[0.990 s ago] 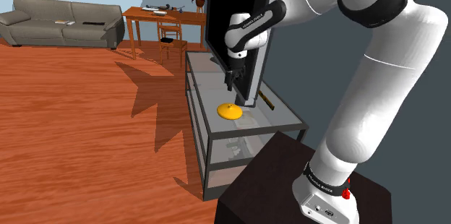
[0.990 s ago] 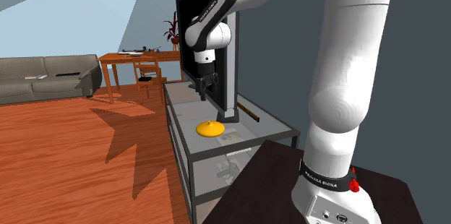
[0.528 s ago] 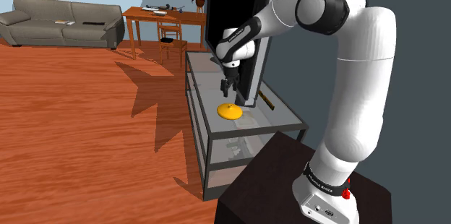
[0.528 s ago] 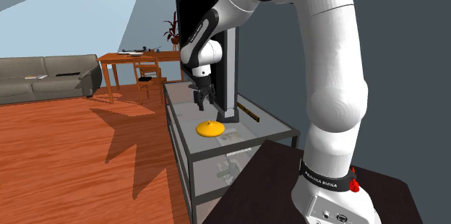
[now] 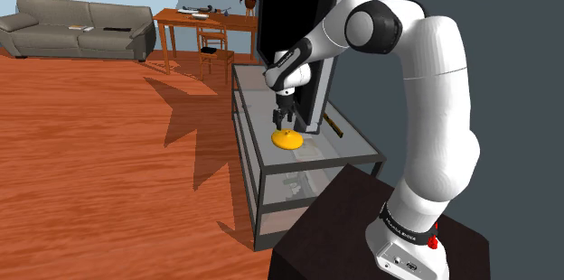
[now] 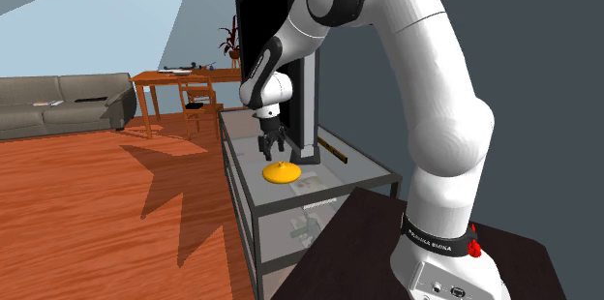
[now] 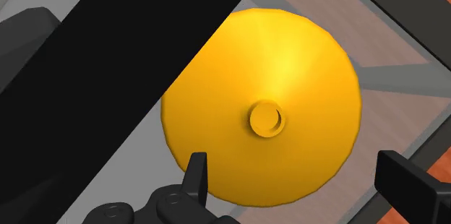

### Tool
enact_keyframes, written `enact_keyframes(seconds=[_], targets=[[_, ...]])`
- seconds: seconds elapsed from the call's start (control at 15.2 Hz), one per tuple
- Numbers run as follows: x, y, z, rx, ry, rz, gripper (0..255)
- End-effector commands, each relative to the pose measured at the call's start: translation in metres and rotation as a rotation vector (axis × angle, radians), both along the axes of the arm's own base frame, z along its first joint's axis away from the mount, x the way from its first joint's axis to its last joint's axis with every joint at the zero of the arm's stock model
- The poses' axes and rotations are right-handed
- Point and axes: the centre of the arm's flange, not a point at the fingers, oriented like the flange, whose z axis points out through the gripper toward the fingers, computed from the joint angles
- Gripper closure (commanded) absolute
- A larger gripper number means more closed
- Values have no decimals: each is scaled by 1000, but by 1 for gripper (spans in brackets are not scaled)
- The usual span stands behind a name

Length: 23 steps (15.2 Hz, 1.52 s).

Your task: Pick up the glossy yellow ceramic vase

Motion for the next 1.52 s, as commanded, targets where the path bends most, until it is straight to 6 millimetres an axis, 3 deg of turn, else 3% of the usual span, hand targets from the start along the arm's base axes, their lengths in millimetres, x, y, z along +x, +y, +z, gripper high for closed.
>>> enact_keyframes(seconds=[0.0, 0.2, 0.26, 0.86, 1.45], targets=[[-5, -7, -15, -2, 13, -14, 0], [-5, -7, -23, -2, 13, -13, 0], [-5, -9, -23, -2, 13, -14, 255], [-5, -7, -23, -2, 13, -13, 255], [-5, -7, 24, -2, 13, -14, 255]])
